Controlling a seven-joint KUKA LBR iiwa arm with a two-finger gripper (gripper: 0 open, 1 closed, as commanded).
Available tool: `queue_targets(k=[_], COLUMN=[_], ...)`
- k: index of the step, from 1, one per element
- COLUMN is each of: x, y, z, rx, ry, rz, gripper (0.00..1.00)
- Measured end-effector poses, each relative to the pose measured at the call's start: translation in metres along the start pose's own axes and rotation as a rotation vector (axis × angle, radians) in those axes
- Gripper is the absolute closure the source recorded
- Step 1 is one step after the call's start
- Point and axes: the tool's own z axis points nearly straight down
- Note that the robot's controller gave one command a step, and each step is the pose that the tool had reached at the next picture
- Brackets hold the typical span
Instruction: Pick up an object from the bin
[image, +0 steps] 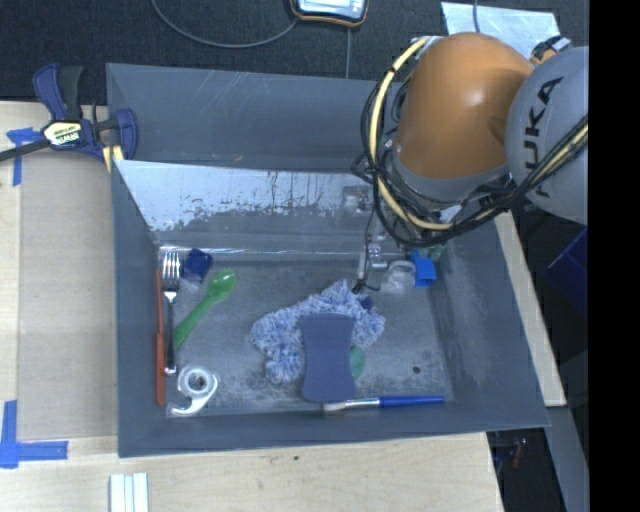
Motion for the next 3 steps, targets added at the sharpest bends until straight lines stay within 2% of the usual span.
queue_targets(k=[1, 2, 3], x=[0.0, -0.02, -0.033], y=[0.0, -0.033, 0.008], z=[0.0, 0.057, 0.049], rx=[0.0, 0.0, -0.002], ry=[0.0, -0.002, -0.006], rz=[0.0, -0.171, -0.123], gripper=[0.0, 0.0, 0.0])
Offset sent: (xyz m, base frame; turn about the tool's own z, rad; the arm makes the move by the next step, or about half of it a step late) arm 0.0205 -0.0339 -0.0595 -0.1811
